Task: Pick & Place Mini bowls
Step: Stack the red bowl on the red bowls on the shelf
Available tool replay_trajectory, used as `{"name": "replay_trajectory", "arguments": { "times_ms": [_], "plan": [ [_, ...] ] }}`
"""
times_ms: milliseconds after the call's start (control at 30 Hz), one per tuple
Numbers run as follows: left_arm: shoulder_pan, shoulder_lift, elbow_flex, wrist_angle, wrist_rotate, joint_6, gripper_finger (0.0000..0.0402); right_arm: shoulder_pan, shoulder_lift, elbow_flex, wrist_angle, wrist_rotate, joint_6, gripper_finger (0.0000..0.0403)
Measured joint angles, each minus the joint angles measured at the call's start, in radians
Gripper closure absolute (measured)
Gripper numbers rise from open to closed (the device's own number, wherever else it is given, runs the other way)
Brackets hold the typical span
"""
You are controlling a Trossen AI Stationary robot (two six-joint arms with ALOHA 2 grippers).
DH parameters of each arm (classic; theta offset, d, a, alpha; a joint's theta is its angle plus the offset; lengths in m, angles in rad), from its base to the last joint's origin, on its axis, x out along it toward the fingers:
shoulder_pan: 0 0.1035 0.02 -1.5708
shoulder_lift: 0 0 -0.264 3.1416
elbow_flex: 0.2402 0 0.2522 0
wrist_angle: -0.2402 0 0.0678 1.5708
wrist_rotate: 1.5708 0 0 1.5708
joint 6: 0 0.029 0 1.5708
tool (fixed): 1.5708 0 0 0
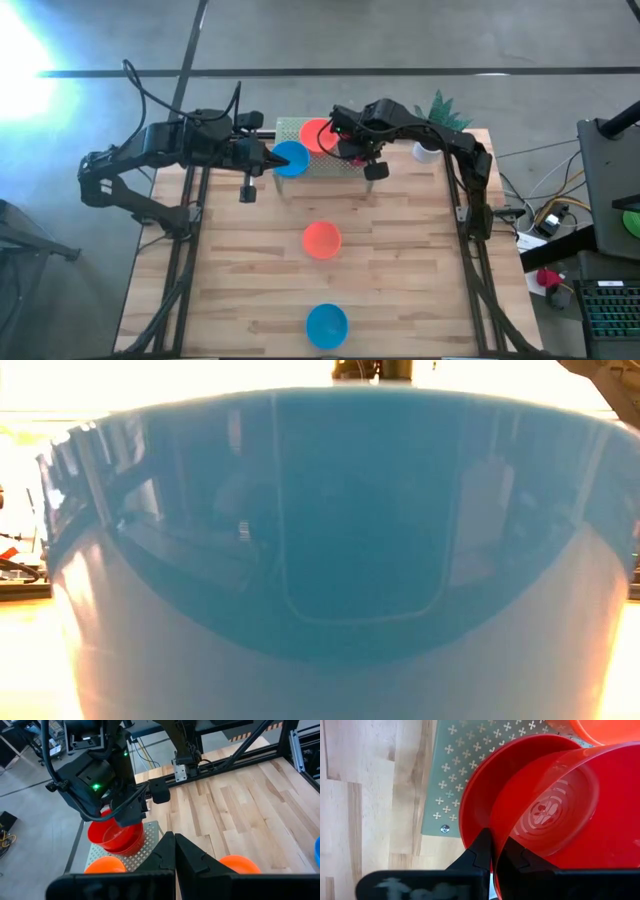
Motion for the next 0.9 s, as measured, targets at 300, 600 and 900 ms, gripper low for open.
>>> {"name": "replay_trajectory", "arguments": {
  "times_ms": [300, 600, 900],
  "plan": [
    [0.000, 0.000, 0.000, 0.000, -0.004, 0.000, 0.0402, 0.004, 0.000, -0.023, 0.003, 0.001, -0.001, 0.0384],
    [0.000, 0.000, 0.000, 0.000, -0.004, 0.000, 0.0402, 0.011, 0.000, -0.023, 0.015, 0.011, -0.018, 0.0318],
    [0.000, 0.000, 0.000, 0.000, -0.003, 0.000, 0.0402, 0.020, -0.011, 0.012, 0.015, 0.014, -0.014, 0.0294]
  ]
}}
